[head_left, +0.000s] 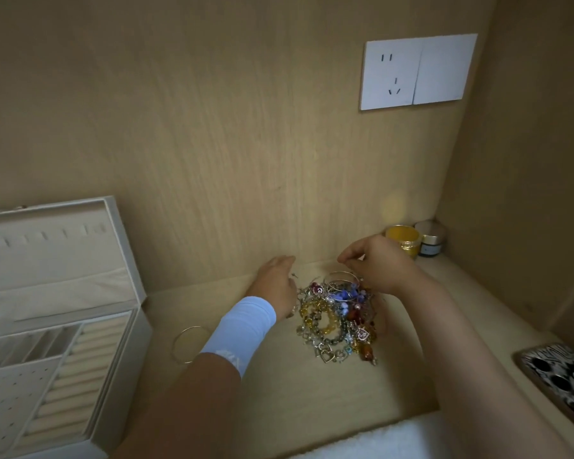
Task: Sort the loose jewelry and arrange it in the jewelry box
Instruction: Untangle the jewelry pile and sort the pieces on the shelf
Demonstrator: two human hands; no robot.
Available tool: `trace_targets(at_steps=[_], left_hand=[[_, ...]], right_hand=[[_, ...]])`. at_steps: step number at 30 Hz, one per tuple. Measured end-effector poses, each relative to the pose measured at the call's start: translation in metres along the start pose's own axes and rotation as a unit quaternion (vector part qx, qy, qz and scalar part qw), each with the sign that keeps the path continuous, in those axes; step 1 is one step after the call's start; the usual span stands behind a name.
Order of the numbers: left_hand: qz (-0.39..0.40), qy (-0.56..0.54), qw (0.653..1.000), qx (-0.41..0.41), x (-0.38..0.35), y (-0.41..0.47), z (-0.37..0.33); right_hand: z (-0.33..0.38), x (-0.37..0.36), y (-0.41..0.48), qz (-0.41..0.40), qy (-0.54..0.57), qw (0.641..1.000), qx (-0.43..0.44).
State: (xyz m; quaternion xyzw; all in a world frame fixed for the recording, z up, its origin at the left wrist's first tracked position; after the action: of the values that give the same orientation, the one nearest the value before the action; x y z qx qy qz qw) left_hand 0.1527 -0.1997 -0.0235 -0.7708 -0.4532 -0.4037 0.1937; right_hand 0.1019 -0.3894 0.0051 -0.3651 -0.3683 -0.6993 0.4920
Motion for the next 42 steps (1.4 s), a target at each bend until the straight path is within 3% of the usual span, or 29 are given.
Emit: trace_targets(at_steps=[3, 6, 11, 15, 18, 25, 28, 32, 37, 42], left_hand=[[0.038, -0.008, 0.999, 0.018, -0.009, 0.009, -0.002], [0.009, -0.050, 0.999, -0.002, -0.013, 0.012, -0.008], [0.004, -0.046, 0.996, -0.077, -0.021, 0.023, -0.028], [0.032, 0.016, 0.993, -0.110, -0.031, 0.035, -0.039], [0.017, 0.001, 0.994, -0.108, -0.028, 0.037, -0.042], [-0.128, -0.171, 0.973, -0.084, 0.016, 0.031, -0.043], [-0.126, -0.206, 0.968, -0.063, 0.025, 0.022, -0.032], [-0.098, -0.197, 0.974, -0.044, 0.021, 0.011, -0.019], [-0.075, -0.167, 0.983, -0.029, 0.013, 0.003, -0.007], [-0.043, -0.137, 0.989, -0.021, 0.029, -0.016, 0.011]], right_hand=[[0.003, -0.013, 0.001, 0.056, -0.050, 0.997, -0.011], [0.005, -0.023, 0.000, 0.099, -0.087, 0.991, -0.010], [0.003, -0.026, 0.005, 0.104, -0.138, 0.985, -0.013], [-0.002, -0.020, 0.002, 0.115, -0.099, 0.988, 0.004], [-0.006, -0.008, 0.004, 0.075, -0.043, 0.996, 0.019], [0.001, 0.009, 0.009, -0.047, 0.116, 0.991, 0.040], [-0.002, -0.006, 0.009, -0.001, -0.009, 1.000, 0.022], [-0.005, -0.027, 0.010, 0.061, -0.168, 0.984, -0.021], [-0.002, -0.029, 0.012, 0.053, -0.222, 0.973, -0.032], [-0.002, -0.035, 0.010, 0.105, -0.207, 0.972, -0.024]])
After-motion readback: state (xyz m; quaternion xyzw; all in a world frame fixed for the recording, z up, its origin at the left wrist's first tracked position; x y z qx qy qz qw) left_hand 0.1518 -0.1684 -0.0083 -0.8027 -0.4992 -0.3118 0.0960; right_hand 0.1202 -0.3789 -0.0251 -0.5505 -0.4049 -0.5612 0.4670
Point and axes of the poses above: each hand's wrist, its own y-axis towards the middle knuckle, its own x-axis out of the back of the hand, z = x × y, the point moved 6 cm from there along y, towards the middle knuckle, and after that the axes turned 6 degrees about -y, right-handed, at the moved point
